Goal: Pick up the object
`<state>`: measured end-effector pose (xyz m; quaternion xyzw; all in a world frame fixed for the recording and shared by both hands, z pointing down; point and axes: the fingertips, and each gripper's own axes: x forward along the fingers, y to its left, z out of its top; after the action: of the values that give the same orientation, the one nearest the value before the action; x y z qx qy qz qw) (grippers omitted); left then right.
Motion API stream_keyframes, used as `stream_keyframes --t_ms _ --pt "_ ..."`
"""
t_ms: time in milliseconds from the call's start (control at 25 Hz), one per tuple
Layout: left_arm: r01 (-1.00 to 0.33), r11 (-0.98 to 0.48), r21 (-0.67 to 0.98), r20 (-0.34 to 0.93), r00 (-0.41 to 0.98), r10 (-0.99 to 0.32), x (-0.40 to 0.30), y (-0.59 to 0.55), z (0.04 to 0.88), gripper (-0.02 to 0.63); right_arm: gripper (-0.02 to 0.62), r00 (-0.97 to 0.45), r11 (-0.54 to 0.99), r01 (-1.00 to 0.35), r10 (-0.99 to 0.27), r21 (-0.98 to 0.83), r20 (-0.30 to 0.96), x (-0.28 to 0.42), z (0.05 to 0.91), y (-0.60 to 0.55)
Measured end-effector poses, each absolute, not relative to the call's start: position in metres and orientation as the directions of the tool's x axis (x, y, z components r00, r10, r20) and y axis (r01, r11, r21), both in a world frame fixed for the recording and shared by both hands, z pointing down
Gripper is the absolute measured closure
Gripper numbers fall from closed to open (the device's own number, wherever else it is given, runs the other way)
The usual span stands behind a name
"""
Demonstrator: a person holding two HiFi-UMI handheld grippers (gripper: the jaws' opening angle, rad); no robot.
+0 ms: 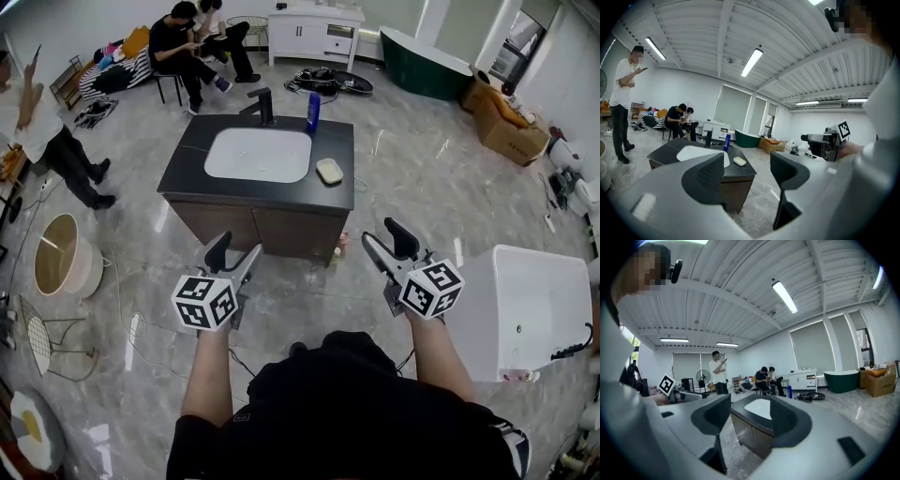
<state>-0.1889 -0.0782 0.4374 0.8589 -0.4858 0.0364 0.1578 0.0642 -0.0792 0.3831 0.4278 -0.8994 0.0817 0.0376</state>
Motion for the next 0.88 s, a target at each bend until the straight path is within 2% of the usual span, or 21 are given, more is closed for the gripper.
stream_keyframes --t_ms 440,880 --pt "-0.86 -0.464 0.213 0.249 0.507 -0.825 -0.195 -0.131 0.439 0.293 0.328 -0.674 0.657 -0.738 -0.728 -0.154 0.126 0.048 0.401 -0.149" --pt "-0.866 -0.454 0.207 0.318 0.499 -0.806 -0.172 -0.261 0.452 0.295 0.328 -0.692 0.662 -0.721 -0.704 -0.203 0.161 0.064 0.428 -0.286"
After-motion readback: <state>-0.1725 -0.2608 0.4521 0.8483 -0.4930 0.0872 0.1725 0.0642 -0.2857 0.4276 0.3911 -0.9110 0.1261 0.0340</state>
